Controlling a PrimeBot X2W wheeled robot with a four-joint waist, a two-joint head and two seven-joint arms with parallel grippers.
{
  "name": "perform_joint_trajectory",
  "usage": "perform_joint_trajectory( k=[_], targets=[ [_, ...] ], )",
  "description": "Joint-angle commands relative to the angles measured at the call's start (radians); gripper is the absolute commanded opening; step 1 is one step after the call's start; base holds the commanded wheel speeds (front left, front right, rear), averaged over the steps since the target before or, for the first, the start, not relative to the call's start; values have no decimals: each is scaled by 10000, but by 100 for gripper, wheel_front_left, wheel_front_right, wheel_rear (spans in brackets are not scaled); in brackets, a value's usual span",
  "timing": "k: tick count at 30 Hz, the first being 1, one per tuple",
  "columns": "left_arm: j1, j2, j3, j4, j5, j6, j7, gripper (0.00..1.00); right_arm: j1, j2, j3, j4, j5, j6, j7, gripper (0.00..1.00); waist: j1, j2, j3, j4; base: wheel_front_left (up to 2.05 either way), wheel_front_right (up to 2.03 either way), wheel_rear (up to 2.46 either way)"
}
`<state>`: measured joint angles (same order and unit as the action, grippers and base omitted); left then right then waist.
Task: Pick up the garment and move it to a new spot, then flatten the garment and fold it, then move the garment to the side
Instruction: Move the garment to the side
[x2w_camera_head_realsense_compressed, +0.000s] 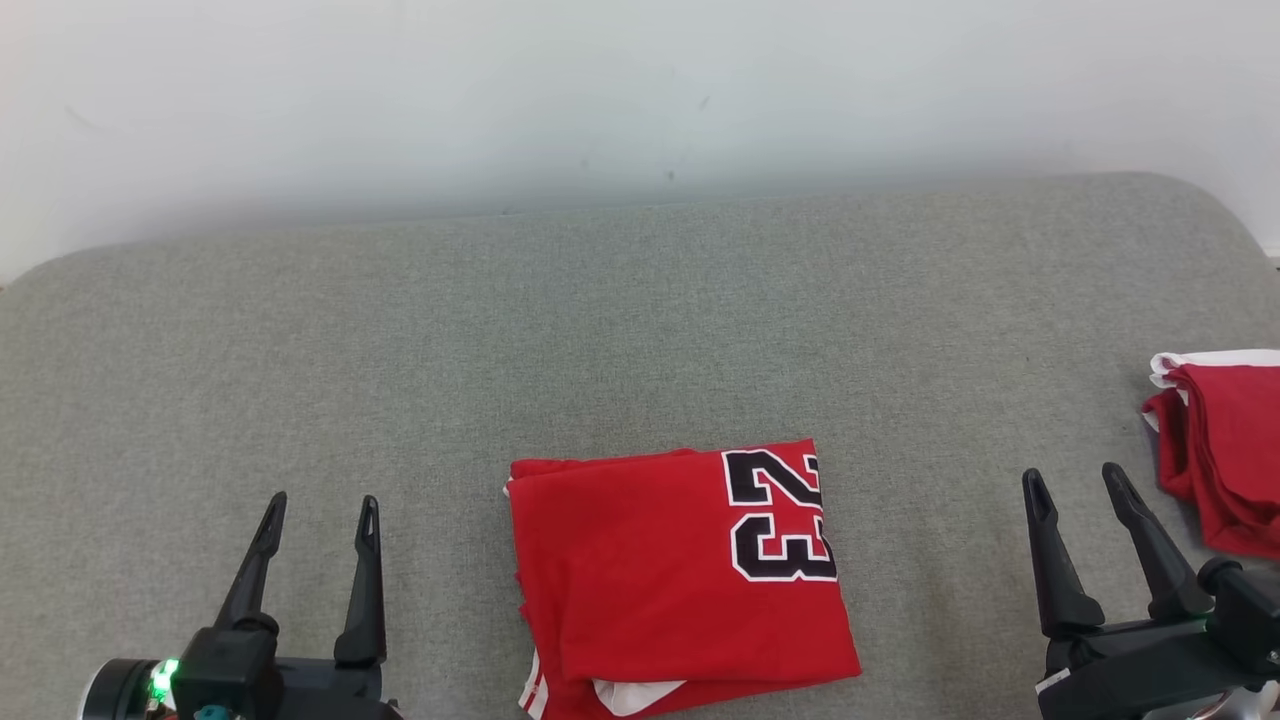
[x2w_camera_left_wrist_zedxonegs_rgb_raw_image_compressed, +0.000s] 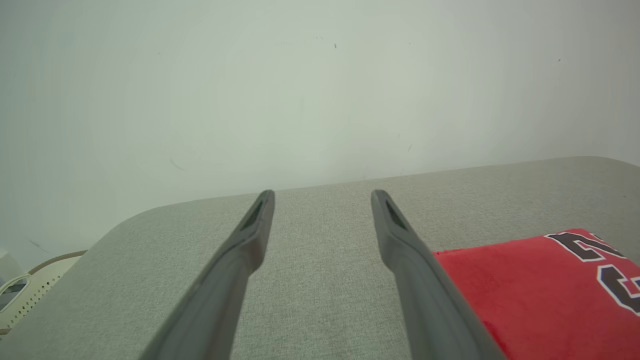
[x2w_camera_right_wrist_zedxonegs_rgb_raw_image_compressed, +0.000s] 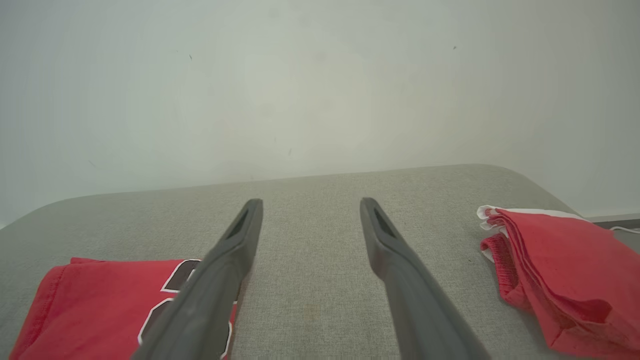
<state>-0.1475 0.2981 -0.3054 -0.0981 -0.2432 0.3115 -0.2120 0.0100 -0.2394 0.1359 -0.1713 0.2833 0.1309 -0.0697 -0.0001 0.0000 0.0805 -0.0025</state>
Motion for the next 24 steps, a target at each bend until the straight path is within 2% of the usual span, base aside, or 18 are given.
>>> perform_joint_trajectory(
  k=[1, 9, 17, 24],
  targets=[
    [143, 70, 4, -41, 5, 43, 35, 100, 116, 28, -19, -80, -30, -5, 52, 100, 1, 0, -10, -24, 0, 0, 0],
    [-57, 79, -79, -91, 11, 61, 76, 100, 2, -131, 279, -44, 149, -5, 363, 100, 1, 0, 171, 169, 0, 0, 0],
    [-298, -128, -254, 0, 6, 50, -47, 100, -479, -542, 1508, 930, 688, -5, 1098, 100, 1, 0, 702, 697, 0, 0, 0],
    [-557, -323, -308, 156, -60, 13, -211, 100, -1125, -838, 2393, 1970, 1162, -5, 1248, 100, 1, 0, 1254, 1025, 0, 0, 0]
  ],
)
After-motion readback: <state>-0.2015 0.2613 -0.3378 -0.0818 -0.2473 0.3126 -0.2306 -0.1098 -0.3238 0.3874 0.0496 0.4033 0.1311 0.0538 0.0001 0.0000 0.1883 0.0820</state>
